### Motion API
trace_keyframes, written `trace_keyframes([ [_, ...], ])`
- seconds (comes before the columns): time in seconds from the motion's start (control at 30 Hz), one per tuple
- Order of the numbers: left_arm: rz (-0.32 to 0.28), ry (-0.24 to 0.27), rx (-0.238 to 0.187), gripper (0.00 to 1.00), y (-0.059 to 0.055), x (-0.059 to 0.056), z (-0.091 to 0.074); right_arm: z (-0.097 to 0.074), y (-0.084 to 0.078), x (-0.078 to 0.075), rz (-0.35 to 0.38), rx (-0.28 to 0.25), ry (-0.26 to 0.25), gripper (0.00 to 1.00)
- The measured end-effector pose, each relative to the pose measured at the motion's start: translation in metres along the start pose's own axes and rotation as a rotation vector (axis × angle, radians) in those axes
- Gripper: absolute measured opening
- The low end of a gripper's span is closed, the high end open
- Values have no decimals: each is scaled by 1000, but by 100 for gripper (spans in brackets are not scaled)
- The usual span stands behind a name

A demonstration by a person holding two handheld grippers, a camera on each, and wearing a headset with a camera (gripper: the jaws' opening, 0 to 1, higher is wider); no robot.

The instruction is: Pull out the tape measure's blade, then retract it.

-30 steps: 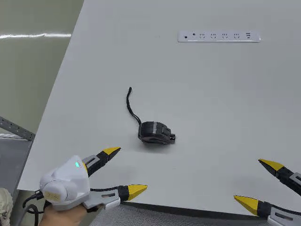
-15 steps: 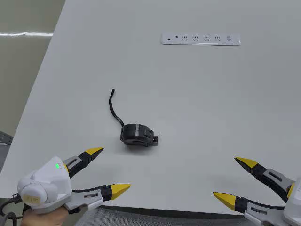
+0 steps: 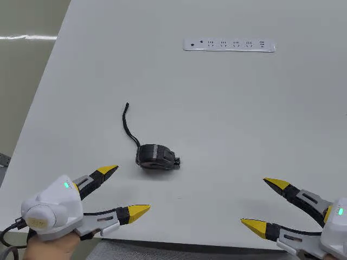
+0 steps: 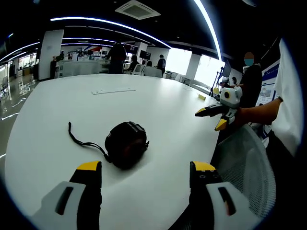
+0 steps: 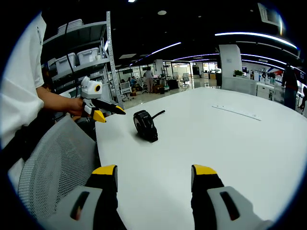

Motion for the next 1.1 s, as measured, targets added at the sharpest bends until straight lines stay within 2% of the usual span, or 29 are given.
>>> trace_keyframes([
  [0.33, 22, -8, 13, 73, 4, 6, 8, 7, 1, -5, -10, -1, 26, 62],
  [0.5, 71, -25, 35, 72, 6, 7, 16, 11, 2, -7, -11, -7, 38, 62],
  [0.8, 94, -58, 43, 73, 13, 12, 25, 20, 4, -10, -20, -6, 62, 61],
  [0.9, 127, -58, 65, 73, 13, 15, 30, 24, 4, -10, -24, -5, 74, 61],
  [1.1, 137, -70, 56, 73, 19, 21, 38, 30, 4, -11, -38, 0, 95, 61],
])
Point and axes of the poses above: the centre of the closed fingertips' face, and the gripper's own axes: z roughly forward along the fingers, x roughly to its left, y roughly out of its top, the point moved 3 cm from there along -z, roughly backward along the fingers, and after that the axes turned 14 degrees about -z, right-handed, at the moved point
